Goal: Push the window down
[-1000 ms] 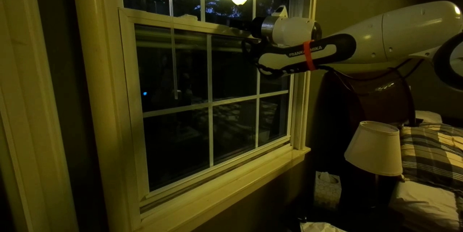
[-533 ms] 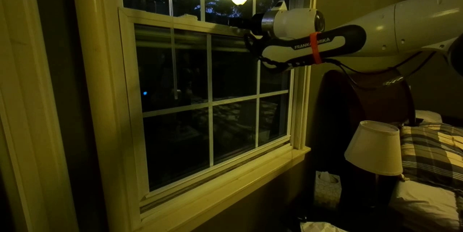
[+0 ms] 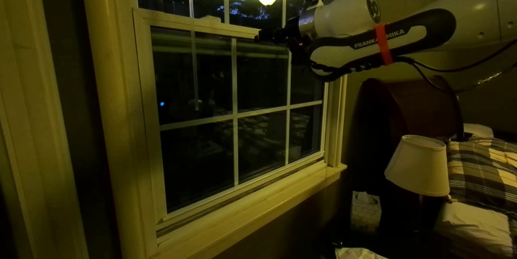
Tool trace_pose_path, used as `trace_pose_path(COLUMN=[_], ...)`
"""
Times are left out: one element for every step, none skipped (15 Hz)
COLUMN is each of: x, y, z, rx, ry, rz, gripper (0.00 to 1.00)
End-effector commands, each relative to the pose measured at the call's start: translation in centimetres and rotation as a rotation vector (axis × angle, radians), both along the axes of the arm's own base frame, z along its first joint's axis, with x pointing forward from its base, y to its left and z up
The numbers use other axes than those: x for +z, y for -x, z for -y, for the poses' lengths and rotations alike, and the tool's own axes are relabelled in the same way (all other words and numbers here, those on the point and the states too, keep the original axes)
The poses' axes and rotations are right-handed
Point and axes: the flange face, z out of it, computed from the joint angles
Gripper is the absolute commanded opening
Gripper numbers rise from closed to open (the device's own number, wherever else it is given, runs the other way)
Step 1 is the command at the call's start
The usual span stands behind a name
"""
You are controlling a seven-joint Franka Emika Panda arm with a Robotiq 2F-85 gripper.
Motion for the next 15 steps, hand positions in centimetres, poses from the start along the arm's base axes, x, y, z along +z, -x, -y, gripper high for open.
trace_pose_path(x=[-3.7, -4.6, -5.8, -6.7, -7.9, -8.8, -9.7, -10.5, -11.4, -12.0, -12.9, -13.6, -14.2, -14.2, -14.6], y=[3.6, 4.0, 4.3, 4.6, 4.8, 5.0, 5.2, 5.5, 5.6, 5.8, 5.9, 5.9, 6.0, 6.2, 6.3], z=[2.0, 2.5, 3.4, 4.0, 4.5, 5.0, 5.2, 5.2, 5.0, 4.7, 4.3, 3.8, 3.4, 3.3, 3.0], rx=[-0.076, -0.094, -0.117, -0.140, -0.162, -0.189, -0.214, -0.241, -0.259, -0.277, -0.277, -0.264, -0.240, -0.262, -0.221], ry=[0.069, 0.093, 0.124, 0.157, 0.188, 0.219, 0.250, 0.281, 0.308, 0.333, 0.350, 0.352, 0.351, 0.370, 0.371], rz=[-0.163, -0.204, -0.240, -0.277, -0.320, -0.362, -0.406, -0.451, -0.504, -0.555, -0.619, -0.686, -0.751, -0.809, -0.873], gripper=[1.00, 1.00, 1.00, 1.00, 1.00, 1.00, 1.00, 1.00, 1.00, 1.00, 1.00, 1.00, 1.00, 1.00, 1.00])
